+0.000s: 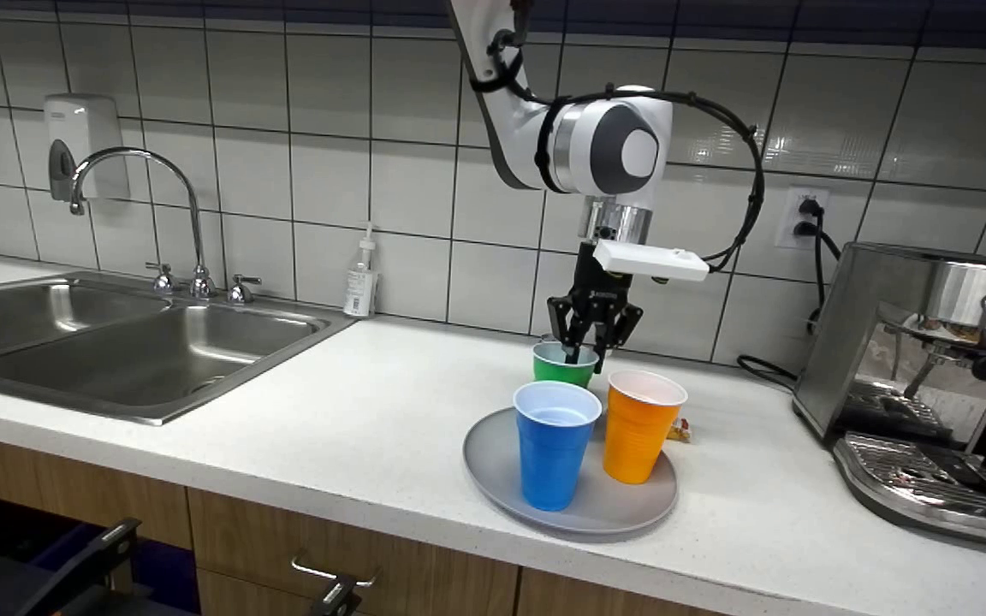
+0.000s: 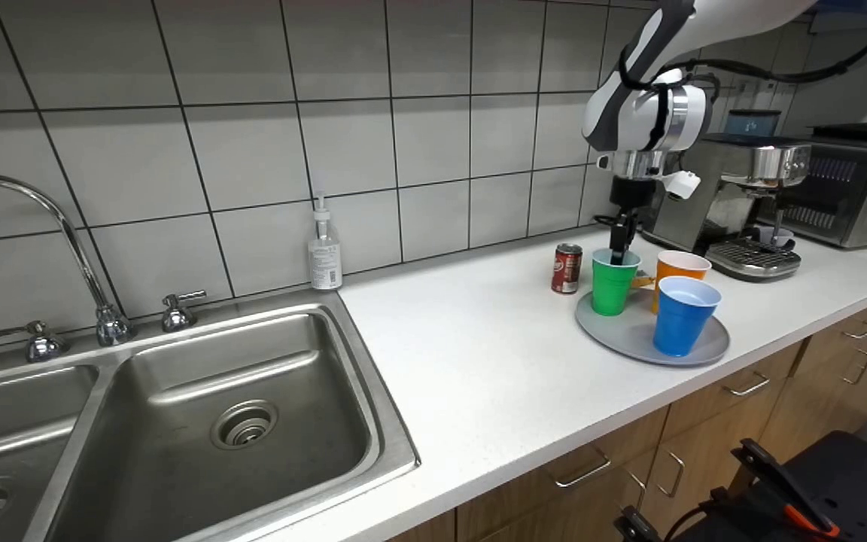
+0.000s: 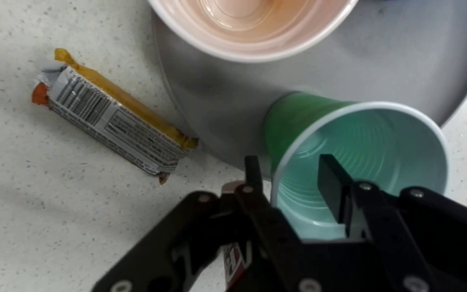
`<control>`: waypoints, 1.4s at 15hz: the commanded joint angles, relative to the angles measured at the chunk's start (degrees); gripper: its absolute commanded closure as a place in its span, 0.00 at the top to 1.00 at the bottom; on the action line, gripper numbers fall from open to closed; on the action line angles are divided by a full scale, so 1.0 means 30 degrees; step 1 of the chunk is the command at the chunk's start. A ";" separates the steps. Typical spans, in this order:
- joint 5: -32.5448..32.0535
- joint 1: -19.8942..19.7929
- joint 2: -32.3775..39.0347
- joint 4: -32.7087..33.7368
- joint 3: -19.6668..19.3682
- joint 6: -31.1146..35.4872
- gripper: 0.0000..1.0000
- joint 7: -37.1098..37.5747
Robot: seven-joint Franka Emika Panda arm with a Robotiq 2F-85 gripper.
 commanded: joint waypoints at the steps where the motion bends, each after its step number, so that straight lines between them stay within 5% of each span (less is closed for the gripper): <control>1: -0.0468 -0.0377 -0.0139 0.0115 0.0320 0.0081 0.73 -0.0097; 5: -0.0268 -0.0410 -0.0524 0.0087 0.0348 -0.0267 1.00 0.0078; 21: 0.3086 -0.0735 -0.4025 -0.2581 0.0114 0.1387 1.00 0.3009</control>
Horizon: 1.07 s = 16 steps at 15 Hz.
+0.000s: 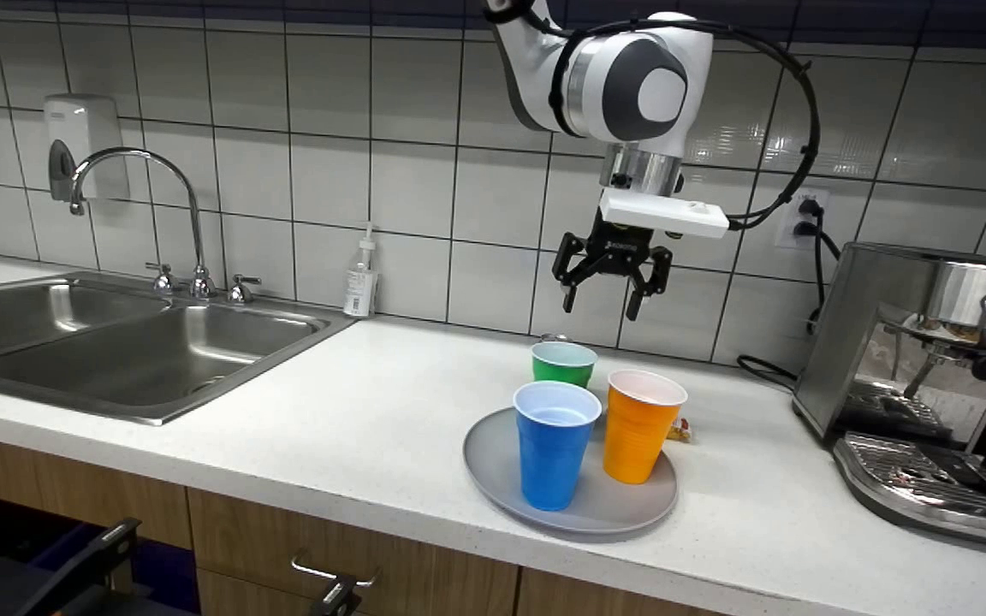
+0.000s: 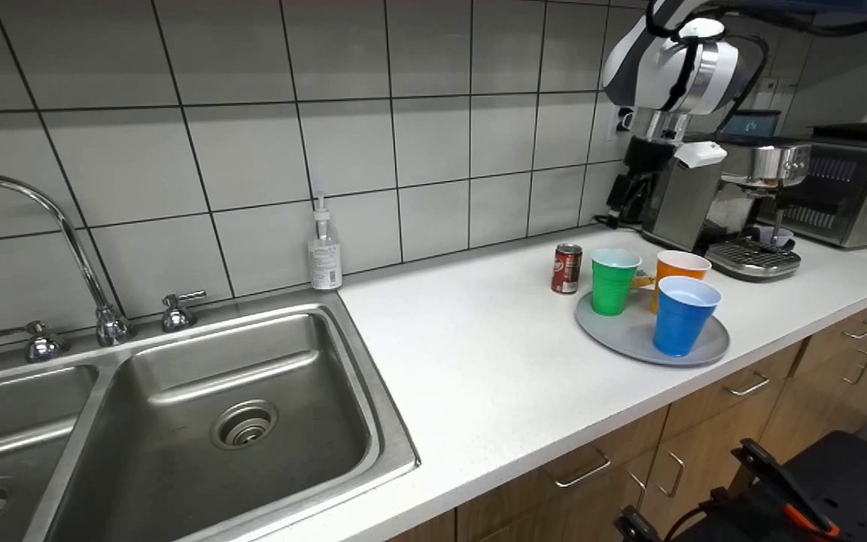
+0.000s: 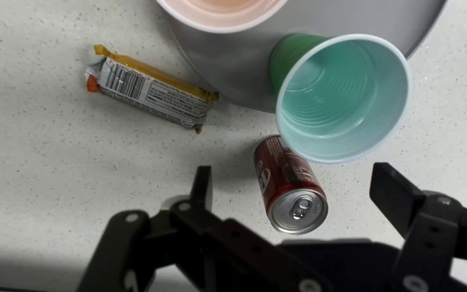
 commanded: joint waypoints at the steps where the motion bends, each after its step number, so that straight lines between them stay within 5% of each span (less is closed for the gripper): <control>1: 0.0491 -0.0120 -0.1973 -0.2228 0.0116 0.1038 1.00 0.1084; 9: 0.0330 0.0426 -0.5767 -0.6643 -0.0458 0.3045 1.00 0.3239; 16: -0.2807 0.1182 -0.9093 -0.9454 -0.1532 0.1556 1.00 0.5624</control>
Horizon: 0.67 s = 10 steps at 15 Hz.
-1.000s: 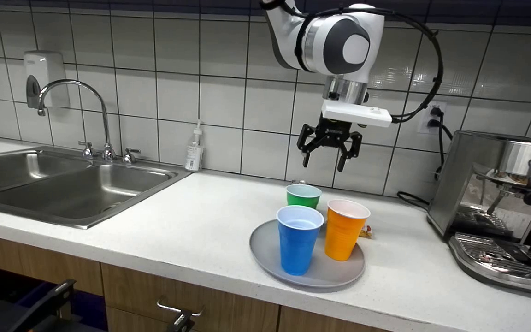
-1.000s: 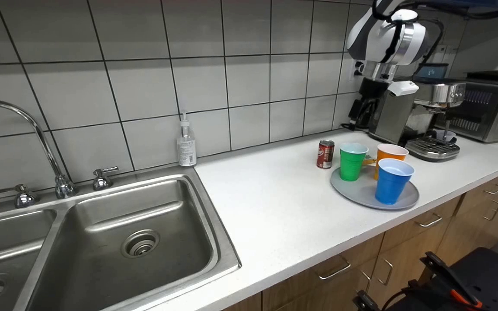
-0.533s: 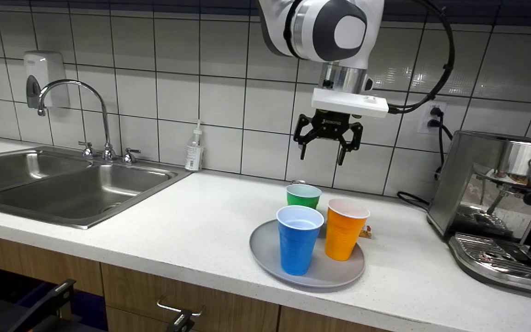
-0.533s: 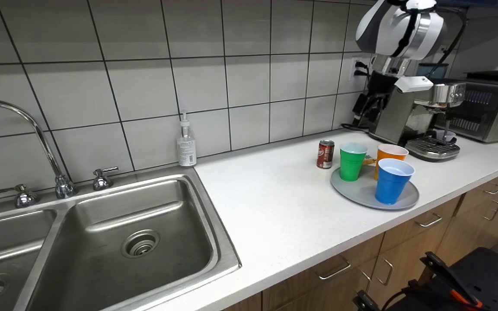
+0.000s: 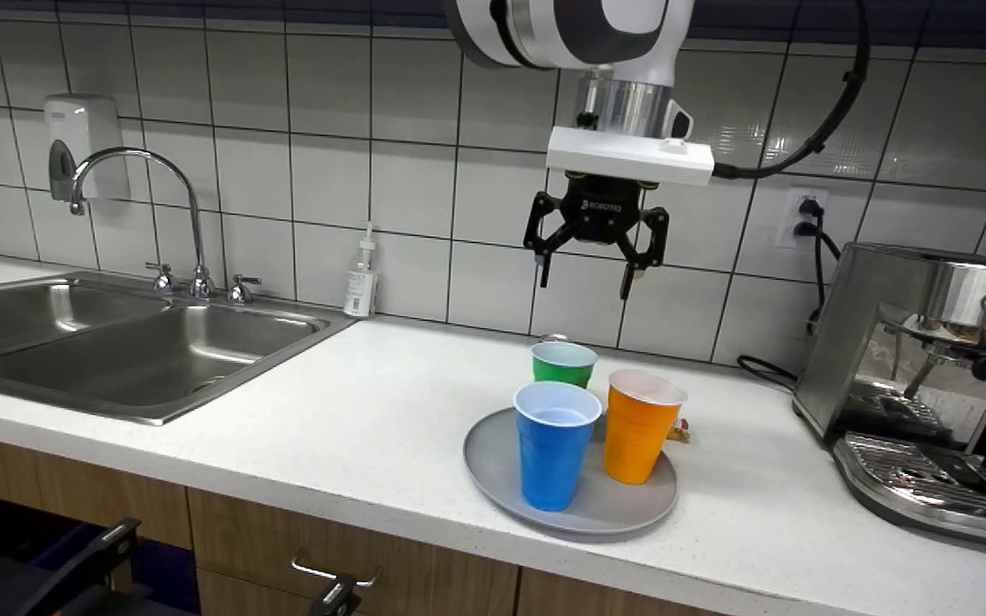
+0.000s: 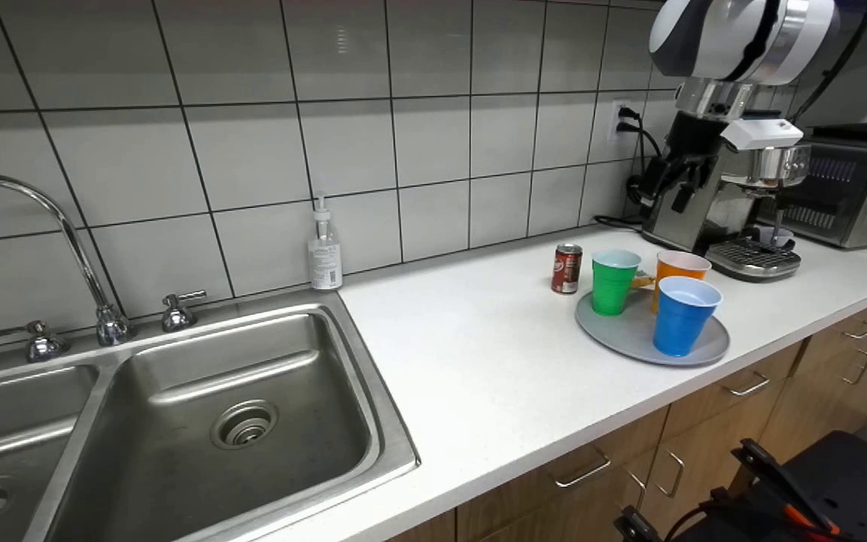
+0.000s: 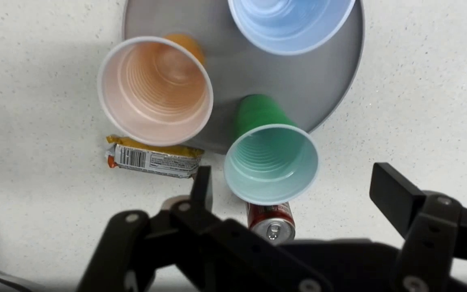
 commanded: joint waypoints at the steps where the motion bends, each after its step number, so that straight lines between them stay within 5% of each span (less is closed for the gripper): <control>1: -0.2097 0.0642 -0.2332 -0.1704 -0.0661 -0.1159 1.00 0.1747; 6: -0.4761 0.0990 -0.3630 -0.2438 -0.0897 -0.2366 1.00 0.3788; 10: -0.4451 0.1337 -0.3188 -0.2249 -0.1146 -0.2114 1.00 0.3527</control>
